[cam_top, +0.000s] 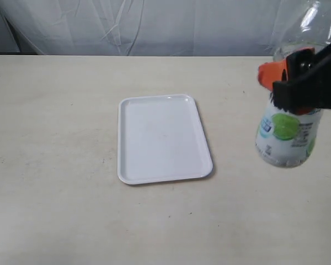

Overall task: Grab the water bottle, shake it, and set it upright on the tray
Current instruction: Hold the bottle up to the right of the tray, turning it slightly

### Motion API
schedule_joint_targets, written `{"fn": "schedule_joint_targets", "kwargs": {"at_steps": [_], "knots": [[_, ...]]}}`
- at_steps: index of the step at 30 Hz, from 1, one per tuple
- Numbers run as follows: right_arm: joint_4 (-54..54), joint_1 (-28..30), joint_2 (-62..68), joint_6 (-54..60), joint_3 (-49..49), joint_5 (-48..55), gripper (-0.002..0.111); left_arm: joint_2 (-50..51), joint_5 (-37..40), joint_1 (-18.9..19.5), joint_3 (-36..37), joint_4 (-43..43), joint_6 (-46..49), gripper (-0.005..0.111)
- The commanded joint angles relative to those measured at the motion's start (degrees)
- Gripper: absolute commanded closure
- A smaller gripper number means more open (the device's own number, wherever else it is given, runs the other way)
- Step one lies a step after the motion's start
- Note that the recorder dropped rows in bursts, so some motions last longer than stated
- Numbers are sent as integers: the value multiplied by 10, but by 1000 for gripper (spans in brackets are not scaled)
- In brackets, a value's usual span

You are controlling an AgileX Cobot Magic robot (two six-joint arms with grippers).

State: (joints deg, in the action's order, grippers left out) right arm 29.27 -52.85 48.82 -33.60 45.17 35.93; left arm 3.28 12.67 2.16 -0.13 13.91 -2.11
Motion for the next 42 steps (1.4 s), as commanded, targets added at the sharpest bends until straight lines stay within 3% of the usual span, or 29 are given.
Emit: {"fn": "schedule_joint_targets", "kwargs": {"at_steps": [1, 3, 5, 7, 11, 13, 16, 18, 19, 23, 24, 27, 29, 31, 33, 35, 37, 39, 41, 42], "knots": [[-152, -36, -12, 218, 0, -36, 109, -2, -8, 0, 1, 3, -5, 107], [-54, -34, -12, 146, 0, -13, 109, -2, -8, 0, 1, 3, -5, 107], [53, -24, -11, -2, 0, 18, 109, -2, -8, 0, 1, 3, -5, 107], [45, -29, -11, -84, 0, 24, 109, -2, -8, 0, 1, 3, -5, 107], [-184, -63, -18, 154, 0, -5, 109, -2, -8, 0, 1, 3, -5, 107], [-164, -71, -28, 166, 0, 2, 109, -2, -8, 0, 1, 3, -5, 107], [48, -71, -34, -31, 0, 39, 109, -2, -8, 0, 1, 3, -5, 107], [96, -71, -34, -163, 0, 64, 109, -2, -8, 0, 1, 3, -5, 107], [64, -74, -34, -149, 0, 55, 109, -2, -8, 0, 1, 3, -5, 107], [-196, -100, -44, 122, 0, -1, 109, -2, -8, 0, 1, 3, -5, 107], [-217, -102, -49, 139, 0, 1, 109, -2, -8, 0, 1, 3, -5, 107], [-118, -95, -69, 73, 0, 17, 109, -2, -8, 0, 1, 3, -5, 107], [19, -92, -73, -65, 0, 51, 109, -2, -8, 0, 1, 3, -5, 107], [44, -92, -73, -164, 0, 75, 109, -2, -8, 0, 1, 3, -5, 107], [-58, -100, -77, -121, 0, 53, 109, -2, -8, 0, 1, 3, -5, 107], [-202, -113, -88, 27, 0, 11, 109, -2, -8, 0, 1, 3, -5, 107], [-252, -120, -100, 134, 0, -20, 109, -2, -8, 0, 1, 3, -5, 107], [-133, -110, -108, 68, 0, -16, 109, -2, -8, 0, 1, 3, -5, 107], [64, -98, -110, -138, 0, 59, 109, -2, -8, 0, 1, 3, -5, 107], [102, -98, -110, -216, 0, 102, 109, -2, -8, 0, 1, 3, -5, 107]]}}
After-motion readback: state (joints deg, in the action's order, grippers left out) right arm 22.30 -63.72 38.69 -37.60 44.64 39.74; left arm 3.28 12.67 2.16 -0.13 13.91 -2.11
